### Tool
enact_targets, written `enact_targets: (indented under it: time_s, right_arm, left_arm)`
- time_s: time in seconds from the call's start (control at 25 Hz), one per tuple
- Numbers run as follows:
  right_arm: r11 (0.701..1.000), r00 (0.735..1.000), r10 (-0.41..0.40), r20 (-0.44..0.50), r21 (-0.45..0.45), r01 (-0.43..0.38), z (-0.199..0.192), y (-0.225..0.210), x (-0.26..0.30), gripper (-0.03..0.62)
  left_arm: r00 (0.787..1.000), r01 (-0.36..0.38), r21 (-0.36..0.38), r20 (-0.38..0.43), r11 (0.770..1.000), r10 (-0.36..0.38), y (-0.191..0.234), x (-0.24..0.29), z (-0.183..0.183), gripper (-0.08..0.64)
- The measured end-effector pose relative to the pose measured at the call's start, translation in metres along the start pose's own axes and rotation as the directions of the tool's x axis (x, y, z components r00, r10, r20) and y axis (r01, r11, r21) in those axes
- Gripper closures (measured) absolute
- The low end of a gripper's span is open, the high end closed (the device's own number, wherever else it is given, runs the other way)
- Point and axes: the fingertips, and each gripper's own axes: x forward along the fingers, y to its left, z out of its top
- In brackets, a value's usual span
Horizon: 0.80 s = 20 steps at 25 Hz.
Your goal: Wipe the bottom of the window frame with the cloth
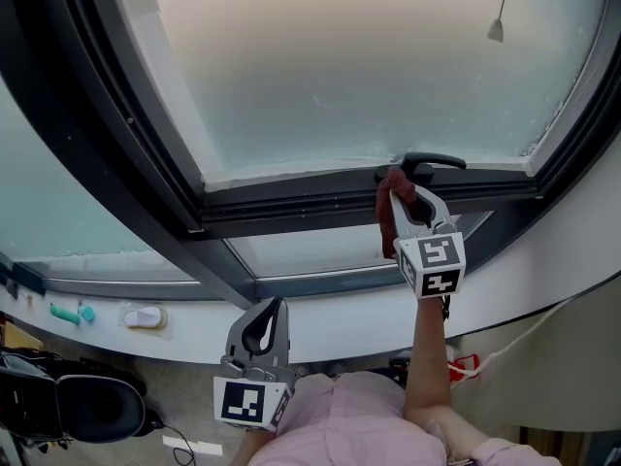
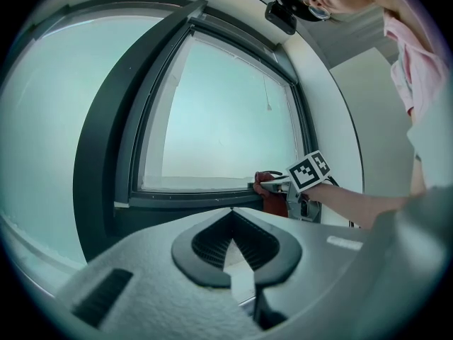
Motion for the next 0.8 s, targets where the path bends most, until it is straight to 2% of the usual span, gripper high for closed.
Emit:
enact_targets:
  time_s: [0.8]
  right_arm:
    - [1.0, 1.0, -0.026, -0.001, 0.018, 0.026, -0.008, -0.03, -0.007, 0.528]
  left_arm:
    - [1.0, 0.004, -0.004, -0.008, 1.0, -0.004, -0.005, 0.014, -0.002, 0.565]
